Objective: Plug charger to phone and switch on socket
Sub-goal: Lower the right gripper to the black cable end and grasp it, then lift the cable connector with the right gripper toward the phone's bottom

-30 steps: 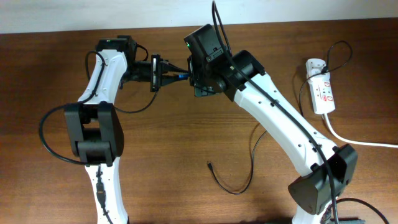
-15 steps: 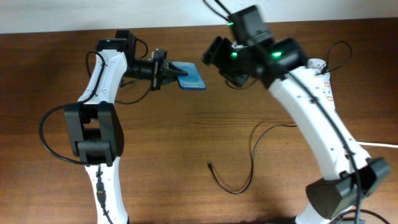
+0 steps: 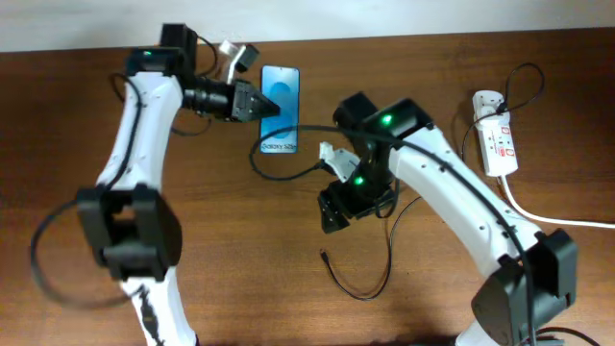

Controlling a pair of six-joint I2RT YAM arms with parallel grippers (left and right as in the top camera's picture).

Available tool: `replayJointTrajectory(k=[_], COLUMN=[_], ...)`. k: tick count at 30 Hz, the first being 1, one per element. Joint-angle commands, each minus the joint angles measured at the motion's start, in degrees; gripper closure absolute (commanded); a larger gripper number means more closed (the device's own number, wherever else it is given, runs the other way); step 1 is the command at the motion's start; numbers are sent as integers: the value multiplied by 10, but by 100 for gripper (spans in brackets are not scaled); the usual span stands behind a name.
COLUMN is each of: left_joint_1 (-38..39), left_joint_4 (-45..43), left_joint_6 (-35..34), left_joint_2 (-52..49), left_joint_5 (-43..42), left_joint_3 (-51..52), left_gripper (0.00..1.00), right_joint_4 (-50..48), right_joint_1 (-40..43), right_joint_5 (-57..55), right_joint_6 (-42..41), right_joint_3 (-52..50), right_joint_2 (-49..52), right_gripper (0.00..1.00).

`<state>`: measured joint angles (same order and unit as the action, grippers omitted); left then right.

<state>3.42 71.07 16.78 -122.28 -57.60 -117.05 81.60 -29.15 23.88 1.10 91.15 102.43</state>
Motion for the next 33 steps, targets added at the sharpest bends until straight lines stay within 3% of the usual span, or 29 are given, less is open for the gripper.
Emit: replayJointTrajectory(k=[1, 2, 3, 4, 8, 11, 14, 16, 25, 28, 33], left_joint_1=[-6, -6, -6, -6, -6, -6, -6, -6, -6, -6, -6], left_joint_4=[-15, -12, -10, -12, -4, -3, 4, 3, 5, 5, 5], left_joint_6=[-118, -155, -169, -172, -172, -172, -172, -172, -172, -172, -172], left_joint_2=[72, 71, 70, 70, 70, 70, 70, 70, 70, 70, 70], left_joint_5=[251, 301, 316, 315, 315, 315, 315, 315, 315, 315, 315], left_joint_3=[-10, -10, -10, -10, -10, -10, -10, -10, -10, -10, -10], left_gripper=[100, 100, 100, 100, 100, 100, 100, 100, 100, 100, 100], right_joint_4=[-72, -94, -119, -156, -227, -266, -312, -320, -338, -341, -323], right_joint_1=[-10, -17, -24, -37, -76, -76, -76, -77, -77, -77, -53], right_joint_5=[-2, -2, -4, -4, -18, -42, -40, -40, -3, -1, -1], right_joint_6=[-68, -85, -110, -146, -175, -227, -246, -268, -269, -269, -269], right_joint_3=[-78, -98, -118, -144, -218, -253, -293, -299, -307, -307, -287], right_joint_2=[-4, -4, -4, -2, 2, 2, 3, 4, 43, 43, 43], right_gripper=[30, 36, 47, 51, 53, 71, 72, 78, 78, 65, 60])
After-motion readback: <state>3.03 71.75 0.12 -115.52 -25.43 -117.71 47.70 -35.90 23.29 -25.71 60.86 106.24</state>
